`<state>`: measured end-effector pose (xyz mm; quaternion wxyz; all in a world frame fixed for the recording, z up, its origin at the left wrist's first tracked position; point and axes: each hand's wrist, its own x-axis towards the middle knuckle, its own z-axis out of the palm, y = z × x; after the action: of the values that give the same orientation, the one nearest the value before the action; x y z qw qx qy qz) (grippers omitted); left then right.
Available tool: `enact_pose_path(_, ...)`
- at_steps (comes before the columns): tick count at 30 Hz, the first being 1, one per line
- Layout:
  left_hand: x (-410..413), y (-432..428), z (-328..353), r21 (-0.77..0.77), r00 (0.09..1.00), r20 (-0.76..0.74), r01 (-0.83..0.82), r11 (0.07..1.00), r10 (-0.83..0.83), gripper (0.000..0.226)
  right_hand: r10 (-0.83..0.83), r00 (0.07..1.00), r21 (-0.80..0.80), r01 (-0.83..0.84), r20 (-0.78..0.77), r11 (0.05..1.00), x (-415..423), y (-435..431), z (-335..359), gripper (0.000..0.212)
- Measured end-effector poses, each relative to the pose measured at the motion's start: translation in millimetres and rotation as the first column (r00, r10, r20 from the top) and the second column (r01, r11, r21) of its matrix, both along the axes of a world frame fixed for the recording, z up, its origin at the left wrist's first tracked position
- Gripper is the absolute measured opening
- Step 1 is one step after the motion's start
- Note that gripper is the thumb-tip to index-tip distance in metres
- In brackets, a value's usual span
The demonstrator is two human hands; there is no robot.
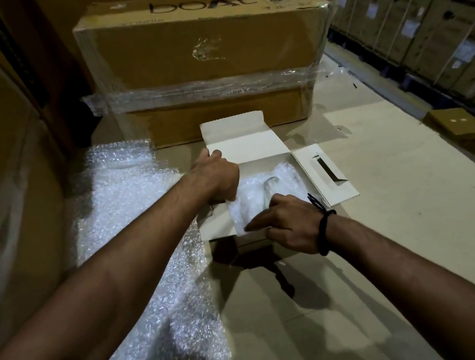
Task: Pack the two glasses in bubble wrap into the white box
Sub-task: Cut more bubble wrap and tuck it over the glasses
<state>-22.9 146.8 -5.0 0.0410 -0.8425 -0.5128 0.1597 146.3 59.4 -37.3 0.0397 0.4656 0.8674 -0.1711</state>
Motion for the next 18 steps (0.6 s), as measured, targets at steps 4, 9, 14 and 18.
enact_pose_path(4,-4.9,3.1,3.1,0.044,0.998,0.068,0.003,0.999,-0.006,0.038,-0.047,0.999,-0.105,0.046,-0.011,0.993,0.5,-1.6,2.4,0.064)
enact_pose_path(9,0.8,-3.0,-10.7,0.099,0.998,-0.061,0.011,0.995,-0.005,0.037,-0.046,0.979,-0.15,0.016,-0.197,0.989,3.1,10.8,20.3,0.053)
enact_pose_path(14,-13.6,-7.3,-13.4,0.138,0.979,0.203,-0.055,0.989,0.027,0.031,0.109,0.986,-0.16,-0.089,0.122,0.983,-0.5,7.8,22.7,0.038)
enact_pose_path(18,-13.2,-17.4,-12.4,0.116,0.989,0.148,-0.04,0.992,0.022,0.038,0.086,0.984,-0.086,-0.074,0.153,0.994,-11.4,6.9,30.7,0.04)
